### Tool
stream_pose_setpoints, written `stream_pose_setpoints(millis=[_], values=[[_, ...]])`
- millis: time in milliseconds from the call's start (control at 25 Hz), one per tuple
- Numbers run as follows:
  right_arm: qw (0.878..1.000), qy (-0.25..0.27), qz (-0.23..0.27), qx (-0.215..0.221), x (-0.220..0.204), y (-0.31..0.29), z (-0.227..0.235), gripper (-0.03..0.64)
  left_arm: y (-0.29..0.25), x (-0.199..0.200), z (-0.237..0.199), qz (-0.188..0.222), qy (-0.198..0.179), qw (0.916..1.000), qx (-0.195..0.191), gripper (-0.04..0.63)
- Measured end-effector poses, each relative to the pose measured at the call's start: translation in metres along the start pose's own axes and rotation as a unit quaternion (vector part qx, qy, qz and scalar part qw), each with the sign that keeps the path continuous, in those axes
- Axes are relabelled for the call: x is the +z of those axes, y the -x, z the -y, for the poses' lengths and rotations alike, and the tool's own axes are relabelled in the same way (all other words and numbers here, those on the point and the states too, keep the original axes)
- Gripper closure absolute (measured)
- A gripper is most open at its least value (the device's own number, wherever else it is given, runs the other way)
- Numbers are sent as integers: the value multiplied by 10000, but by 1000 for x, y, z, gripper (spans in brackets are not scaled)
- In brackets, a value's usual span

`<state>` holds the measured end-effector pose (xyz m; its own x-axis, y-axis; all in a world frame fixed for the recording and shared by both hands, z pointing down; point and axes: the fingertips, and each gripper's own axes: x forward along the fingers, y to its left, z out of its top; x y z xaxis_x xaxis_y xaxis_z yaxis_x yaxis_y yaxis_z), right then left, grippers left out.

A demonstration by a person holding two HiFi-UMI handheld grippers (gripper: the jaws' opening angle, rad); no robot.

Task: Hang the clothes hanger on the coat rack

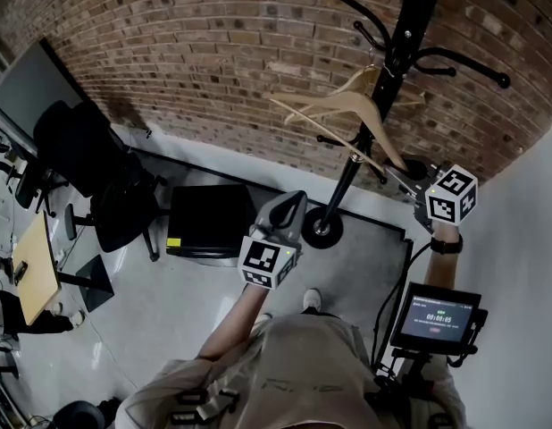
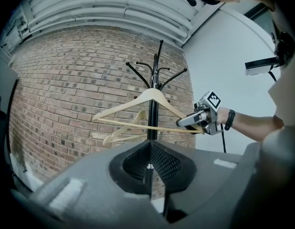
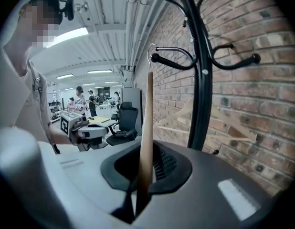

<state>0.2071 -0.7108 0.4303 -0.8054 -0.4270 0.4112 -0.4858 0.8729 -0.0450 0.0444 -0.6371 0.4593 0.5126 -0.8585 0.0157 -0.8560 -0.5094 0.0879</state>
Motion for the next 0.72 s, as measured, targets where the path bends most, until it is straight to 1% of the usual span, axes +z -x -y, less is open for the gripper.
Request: stream_pose_setpoints(millis=[80,120,200,280,440,600,640,720], values=[[9990,-435,-125,-63,-25,-7,16,581,1,-2,1,-22,4,10000,-32,595],[9974,-706,-90,-63,-39,-12,22,582,1,-2,1,-34,10,10000,-49,595],[9918,-1239,327,-7,-56,-19,32,583,3,-4,2,-55,16,9999,-88,595],[9857,-1502,747,-133,-63,-22,41,569,5,-5,3,-73,17,9999,-120,595],[9825,-1235,935,-1036,-70,-18,61,561,7,-4,2,-85,47,9999,-133,595],[9771,-1185,1094,-1389,-74,-5,58,554,11,-6,8,-71,81,9996,-272,595],[9763,-1157,1039,-1506,-78,-1,55,545,14,-7,11,-69,87,9994,-323,595],[9746,-1128,753,-1779,-91,9,45,508,22,-6,16,-59,105,9989,-446,595]])
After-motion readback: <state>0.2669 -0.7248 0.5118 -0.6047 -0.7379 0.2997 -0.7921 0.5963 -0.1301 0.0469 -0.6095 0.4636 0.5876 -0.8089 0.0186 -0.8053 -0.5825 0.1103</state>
